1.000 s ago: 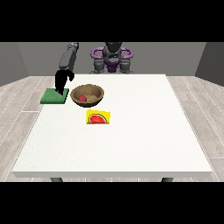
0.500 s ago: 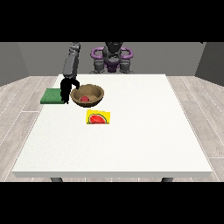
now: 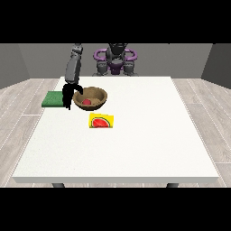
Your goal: Pick the cup and pour the ball into the bowl, then pick the bowl and place it on the pad
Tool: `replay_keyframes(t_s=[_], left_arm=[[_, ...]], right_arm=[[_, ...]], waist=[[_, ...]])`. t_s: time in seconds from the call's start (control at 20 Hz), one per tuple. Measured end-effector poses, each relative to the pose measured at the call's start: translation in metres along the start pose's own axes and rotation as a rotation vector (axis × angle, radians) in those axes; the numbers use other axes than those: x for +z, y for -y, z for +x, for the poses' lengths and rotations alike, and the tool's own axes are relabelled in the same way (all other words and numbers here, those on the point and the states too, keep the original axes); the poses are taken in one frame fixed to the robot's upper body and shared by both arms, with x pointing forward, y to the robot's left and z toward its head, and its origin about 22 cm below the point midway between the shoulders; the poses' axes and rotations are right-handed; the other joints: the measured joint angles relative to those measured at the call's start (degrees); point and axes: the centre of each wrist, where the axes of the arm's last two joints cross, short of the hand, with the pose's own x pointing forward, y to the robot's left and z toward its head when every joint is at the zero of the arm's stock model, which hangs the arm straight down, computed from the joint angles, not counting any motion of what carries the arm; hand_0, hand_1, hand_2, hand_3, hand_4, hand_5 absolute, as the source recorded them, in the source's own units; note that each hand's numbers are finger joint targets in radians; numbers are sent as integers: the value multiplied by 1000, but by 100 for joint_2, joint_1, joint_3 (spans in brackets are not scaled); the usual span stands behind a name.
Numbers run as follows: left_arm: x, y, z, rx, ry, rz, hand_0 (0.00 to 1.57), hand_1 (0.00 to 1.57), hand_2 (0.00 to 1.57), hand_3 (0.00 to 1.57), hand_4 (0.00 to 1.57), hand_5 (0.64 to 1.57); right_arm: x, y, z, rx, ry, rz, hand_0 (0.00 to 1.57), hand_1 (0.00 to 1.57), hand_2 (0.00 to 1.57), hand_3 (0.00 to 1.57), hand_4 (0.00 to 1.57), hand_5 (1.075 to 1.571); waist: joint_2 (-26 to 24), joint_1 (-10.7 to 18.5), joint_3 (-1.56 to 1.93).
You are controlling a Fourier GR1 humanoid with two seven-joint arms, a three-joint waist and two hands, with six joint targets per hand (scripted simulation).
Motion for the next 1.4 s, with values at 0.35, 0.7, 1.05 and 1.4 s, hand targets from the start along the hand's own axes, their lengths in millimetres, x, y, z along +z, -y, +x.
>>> replay_keyframes(t_s=[0.35, 0.7, 1.05, 1.4], left_arm=[[7, -20, 6, -3, -5, 23, 0, 0, 0, 0, 1024, 1545], [14, -33, 17, -2, 22, 26, 0, 0, 0, 0, 1024, 1537], [17, -43, 27, 18, 57, 18, 0, 0, 0, 0, 1143, 1520], [27, -55, -4, 41, -30, 47, 0, 0, 0, 0, 1194, 1528]], right_arm=[[-15, -40, -5, 8, -24, 30, 0, 0, 0, 0, 472, 1547], [-18, -30, -2, 75, -34, -88, 1571, 1571, 1571, 1545, 913, 1470], [-13, -15, 1, 173, -22, -166, 1571, 1571, 1571, 1365, 960, 1536], [-28, 1, 31, 369, -175, -204, 1571, 1571, 1571, 1068, 1024, 1554]], waist=[[34, -120, 58], [132, -59, -13], [196, 136, -58], [-181, -45, 51]])
